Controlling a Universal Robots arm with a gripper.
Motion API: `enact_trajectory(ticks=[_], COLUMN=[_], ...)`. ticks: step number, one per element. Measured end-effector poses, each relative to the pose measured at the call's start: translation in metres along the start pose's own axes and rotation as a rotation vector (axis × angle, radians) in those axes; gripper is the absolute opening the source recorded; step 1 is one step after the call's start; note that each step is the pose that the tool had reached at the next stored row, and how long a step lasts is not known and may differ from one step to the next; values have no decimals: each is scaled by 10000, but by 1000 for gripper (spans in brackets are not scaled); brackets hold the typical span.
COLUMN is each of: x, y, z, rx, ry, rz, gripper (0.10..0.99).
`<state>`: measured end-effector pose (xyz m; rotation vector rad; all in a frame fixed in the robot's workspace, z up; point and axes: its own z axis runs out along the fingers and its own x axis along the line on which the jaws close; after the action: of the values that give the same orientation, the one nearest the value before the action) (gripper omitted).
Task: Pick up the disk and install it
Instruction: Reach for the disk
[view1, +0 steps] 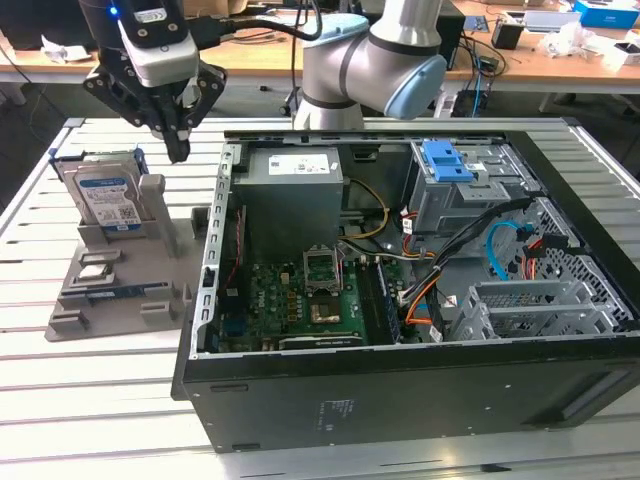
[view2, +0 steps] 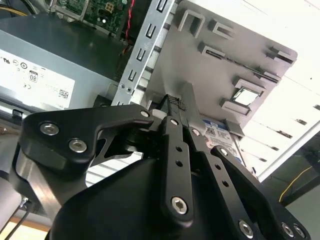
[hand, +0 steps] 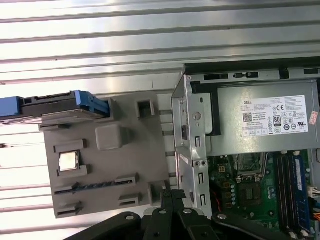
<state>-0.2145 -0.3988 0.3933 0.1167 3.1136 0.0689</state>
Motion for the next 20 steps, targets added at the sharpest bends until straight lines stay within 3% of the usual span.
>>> enact_trajectory(ticks=[10, 17, 20], x=[285, 550, 624], y=[-21, -41, -47], z=[-8, -15, -17], rx=[0, 1, 1], ry=[0, 0, 0], rz=[-1, -2, -1], gripper=[106, 106, 106])
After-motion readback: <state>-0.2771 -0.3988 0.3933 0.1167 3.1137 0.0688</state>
